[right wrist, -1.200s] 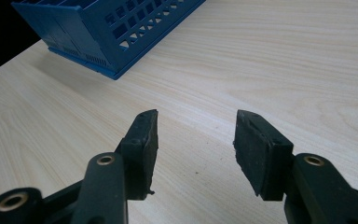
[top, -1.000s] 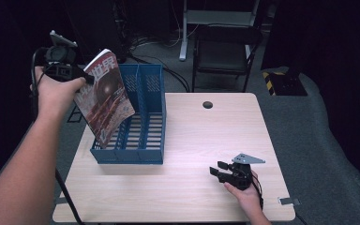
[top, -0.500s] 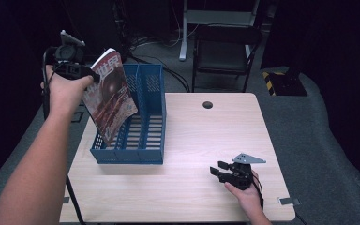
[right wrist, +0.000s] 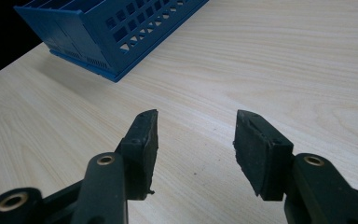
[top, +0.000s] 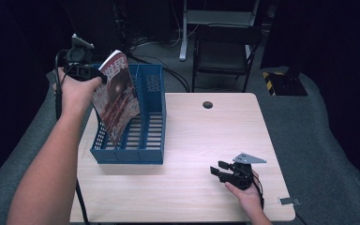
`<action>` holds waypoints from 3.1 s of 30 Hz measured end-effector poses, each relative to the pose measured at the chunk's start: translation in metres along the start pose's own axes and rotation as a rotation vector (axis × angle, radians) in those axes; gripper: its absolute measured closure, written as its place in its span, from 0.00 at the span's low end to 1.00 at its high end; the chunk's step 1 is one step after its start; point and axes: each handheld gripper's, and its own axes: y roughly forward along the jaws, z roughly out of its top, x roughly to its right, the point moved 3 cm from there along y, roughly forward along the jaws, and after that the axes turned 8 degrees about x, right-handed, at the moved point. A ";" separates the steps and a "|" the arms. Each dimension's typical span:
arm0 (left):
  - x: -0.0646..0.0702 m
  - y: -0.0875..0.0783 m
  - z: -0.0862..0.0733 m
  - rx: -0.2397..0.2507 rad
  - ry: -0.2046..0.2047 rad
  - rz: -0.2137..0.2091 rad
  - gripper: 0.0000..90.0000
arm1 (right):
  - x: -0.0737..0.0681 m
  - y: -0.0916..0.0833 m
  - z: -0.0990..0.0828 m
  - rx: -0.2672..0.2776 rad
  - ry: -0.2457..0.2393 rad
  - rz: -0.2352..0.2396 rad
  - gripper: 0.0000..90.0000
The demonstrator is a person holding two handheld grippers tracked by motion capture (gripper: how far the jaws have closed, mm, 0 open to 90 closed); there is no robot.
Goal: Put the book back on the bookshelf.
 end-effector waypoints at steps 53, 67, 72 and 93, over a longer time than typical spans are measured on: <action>-0.002 0.080 -0.046 0.001 -0.036 0.043 0.94 | 0.001 0.000 0.000 -0.003 -0.008 0.009 0.55; 0.004 0.091 -0.056 0.021 -0.018 0.032 0.93 | 0.000 0.001 0.000 -0.008 -0.011 0.013 0.55; 0.003 0.090 -0.058 0.007 -0.003 0.023 0.93 | -0.001 0.001 0.000 -0.008 -0.011 0.013 0.55; 0.008 0.068 -0.051 -0.019 -0.010 -0.034 0.88 | -0.002 0.003 -0.001 -0.011 -0.005 0.012 0.55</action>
